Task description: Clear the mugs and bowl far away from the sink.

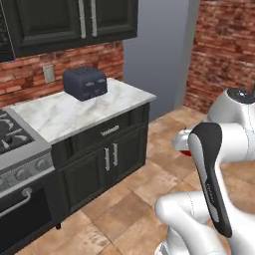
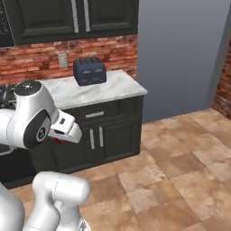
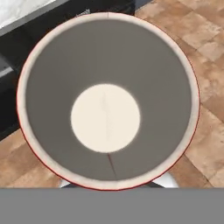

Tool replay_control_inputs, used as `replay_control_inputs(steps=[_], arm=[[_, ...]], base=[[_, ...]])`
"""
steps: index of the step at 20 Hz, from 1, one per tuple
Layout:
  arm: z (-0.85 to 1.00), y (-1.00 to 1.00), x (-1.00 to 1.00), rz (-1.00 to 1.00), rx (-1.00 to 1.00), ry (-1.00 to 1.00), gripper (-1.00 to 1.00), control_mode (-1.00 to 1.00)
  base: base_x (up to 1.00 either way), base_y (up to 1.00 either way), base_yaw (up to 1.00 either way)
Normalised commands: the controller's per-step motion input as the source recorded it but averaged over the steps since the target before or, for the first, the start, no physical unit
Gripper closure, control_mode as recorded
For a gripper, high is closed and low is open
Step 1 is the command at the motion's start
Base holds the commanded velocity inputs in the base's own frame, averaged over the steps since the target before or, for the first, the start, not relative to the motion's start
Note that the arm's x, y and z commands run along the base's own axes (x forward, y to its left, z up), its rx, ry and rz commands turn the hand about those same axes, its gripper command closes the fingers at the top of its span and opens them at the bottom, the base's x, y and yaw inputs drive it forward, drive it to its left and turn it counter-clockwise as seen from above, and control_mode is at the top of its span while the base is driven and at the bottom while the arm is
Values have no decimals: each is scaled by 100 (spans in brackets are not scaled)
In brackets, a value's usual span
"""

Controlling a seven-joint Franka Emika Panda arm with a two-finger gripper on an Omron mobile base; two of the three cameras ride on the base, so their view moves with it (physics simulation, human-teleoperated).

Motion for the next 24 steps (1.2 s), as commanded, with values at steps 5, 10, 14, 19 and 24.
replay_control_inputs(steps=[5, 10, 14, 19, 24], arm=[[0, 0, 0, 0, 0, 0, 100, 100], [0, 0, 0, 0, 0, 0, 100, 100], [0, 0, 0, 0, 0, 0, 100, 100], [0, 0, 0, 0, 0, 0, 100, 100], [0, 0, 0, 0, 0, 0, 100, 100]], base=[[81, 33, 55], [100, 1, 55], [87, -33, 45], [64, -69, 21], [87, -14, 4]])
